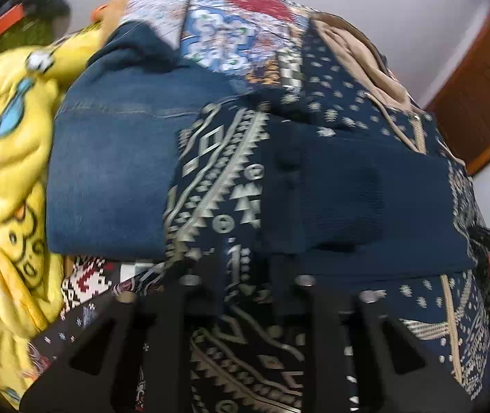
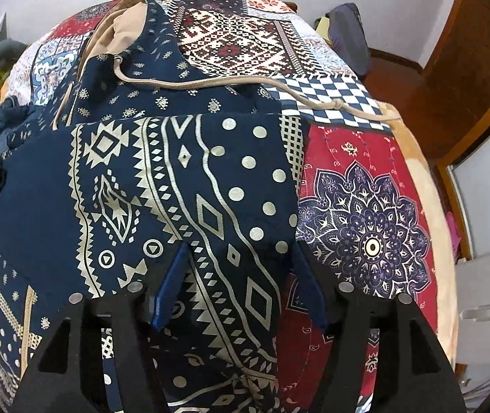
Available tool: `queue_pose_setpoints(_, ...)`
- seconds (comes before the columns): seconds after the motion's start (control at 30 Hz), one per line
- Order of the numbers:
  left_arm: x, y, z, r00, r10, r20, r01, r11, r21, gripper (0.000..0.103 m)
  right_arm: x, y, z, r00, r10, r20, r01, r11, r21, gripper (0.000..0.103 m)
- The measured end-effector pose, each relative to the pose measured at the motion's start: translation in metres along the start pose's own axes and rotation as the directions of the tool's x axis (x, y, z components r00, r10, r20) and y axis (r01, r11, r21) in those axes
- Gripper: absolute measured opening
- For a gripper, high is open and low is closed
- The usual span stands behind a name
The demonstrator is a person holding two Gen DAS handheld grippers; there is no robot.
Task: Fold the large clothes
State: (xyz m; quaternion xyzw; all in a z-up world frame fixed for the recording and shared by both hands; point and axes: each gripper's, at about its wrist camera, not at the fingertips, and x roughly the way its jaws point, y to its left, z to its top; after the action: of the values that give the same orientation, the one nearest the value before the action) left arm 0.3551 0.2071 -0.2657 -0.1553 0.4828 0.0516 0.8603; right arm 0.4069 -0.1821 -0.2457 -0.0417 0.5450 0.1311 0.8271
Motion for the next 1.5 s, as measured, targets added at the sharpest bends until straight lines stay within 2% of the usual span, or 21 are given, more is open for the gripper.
queue_pose_setpoints(0.03,-0.001,0.007,-0.002,1.0,-0.011,0.014,0.011,0.999,-0.034,0.041,0.002,0.001,0.001,1.0,0.006,0.0,-0.006,1.0,0.005,0.059)
queue_pose_setpoints(0.1,-0.003,0.027,-0.005,0.994,-0.099,0.035,0.104,0.982,-0.158,0.042,0.005,0.0,0.002,1.0,0.009,0.002,-0.009,1.0,0.008,0.059)
queue_pose_setpoints(0.2,0.0,0.054,-0.009,0.973,-0.225,0.052,0.23,0.921,-0.316,0.042,0.005,0.005,0.002,1.0,-0.01,0.002,0.01,1.0,-0.002,0.06)
queue_pose_setpoints(0.3,-0.002,0.068,-0.016,0.955,-0.286,0.076,0.292,0.872,-0.393,0.042,0.006,0.008,0.004,1.0,-0.017,-0.001,0.017,1.0,-0.008,0.062)
queue_pose_setpoints(0.4,-0.004,0.073,-0.018,0.941,-0.327,0.089,0.332,0.839,-0.43,0.042,0.007,0.005,0.004,1.0,-0.006,-0.002,0.006,1.0,0.002,0.062)
queue_pose_setpoints(0.43,-0.003,0.075,-0.018,0.934,-0.345,0.092,0.348,0.823,-0.448,0.042,0.007,0.005,0.004,1.0,-0.003,-0.001,0.003,1.0,0.003,0.062)
queue_pose_setpoints(0.5,0.001,0.083,-0.023,0.912,-0.4,0.094,0.39,0.768,-0.508,0.042,0.007,0.004,0.004,1.0,-0.004,-0.001,0.004,1.0,0.002,0.062)
queue_pose_setpoints(0.53,0.0,0.084,-0.024,0.907,-0.412,0.091,0.396,0.758,-0.518,0.042,0.007,0.004,0.004,1.0,-0.006,-0.001,0.006,1.0,0.002,0.062)
queue_pose_setpoints(0.6,-0.008,0.081,-0.024,0.919,-0.387,0.076,0.372,0.79,-0.487,0.042,0.008,0.004,0.004,1.0,-0.008,-0.001,0.008,1.0,0.002,0.062)
queue_pose_setpoints(0.7,-0.026,0.061,-0.017,0.957,-0.285,0.044,0.28,0.882,-0.38,0.047,0.007,0.003,0.005,1.0,-0.009,0.0,0.009,1.0,0.006,0.062)
queue_pose_setpoints(0.73,-0.033,0.049,-0.014,0.975,-0.218,0.033,0.217,0.924,-0.315,0.051,0.007,0.003,0.005,1.0,-0.009,0.001,0.009,1.0,0.007,0.062)
queue_pose_setpoints(0.8,-0.044,0.022,-0.008,0.997,-0.067,0.032,0.072,0.983,-0.172,0.057,0.007,0.004,0.003,1.0,-0.009,0.005,0.009,1.0,0.009,0.062)
queue_pose_setpoints(0.83,-0.047,0.005,-0.005,0.999,0.025,0.041,-0.022,0.996,-0.083,0.06,0.007,0.004,0.003,1.0,-0.008,0.007,0.008,1.0,0.011,0.062)
queue_pose_setpoints(0.9,-0.046,-0.021,-0.004,0.986,0.149,0.075,-0.153,0.987,0.049,0.064,0.007,0.004,0.002,1.0,-0.007,0.011,0.007,1.0,0.011,0.062)
queue_pose_setpoints(1.0,-0.035,-0.052,-0.007,0.958,0.261,0.115,-0.281,0.934,0.22,0.066,0.006,0.003,0.001,1.0,-0.003,0.014,0.003,1.0,0.008,0.063)
queue_pose_setpoints(1.07,-0.026,-0.07,-0.011,0.953,0.281,0.118,-0.304,0.901,0.309,0.068,0.006,0.003,0.0,1.0,0.0,0.015,0.0,1.0,0.005,0.063)
queue_pose_setpoints(1.13,-0.016,-0.082,-0.01,0.961,0.254,0.104,-0.275,0.892,0.36,0.077,0.006,0.003,0.0,1.0,0.002,0.016,-0.002,1.0,0.0,0.063)
queue_pose_setpoints(1.2,-0.005,-0.092,-0.008,0.96,0.259,0.104,-0.279,0.88,0.384,0.077,0.006,0.003,0.0,1.0,0.005,0.019,-0.005,1.0,-0.002,0.063)
queue_pose_setpoints(1.3,0.01,-0.1,0.004,0.94,0.311,0.14,-0.341,0.853,0.395,0.081,0.007,0.003,0.0,1.0,0.009,0.021,-0.009,1.0,-0.002,0.063)
queue_pose_setpoints(1.43,0.002,-0.082,0.023,0.949,0.293,0.116,-0.315,0.899,0.305,0.082,0.006,0.002,0.0,1.0,0.014,0.024,-0.014,1.0,-0.005,0.063)
queue_pose_setpoints(1.5,-0.009,-0.062,0.029,0.942,0.312,0.123,-0.334,0.907,0.256,0.082,0.006,0.002,0.0,1.0,0.015,0.025,-0.015,1.0,-0.006,0.064)
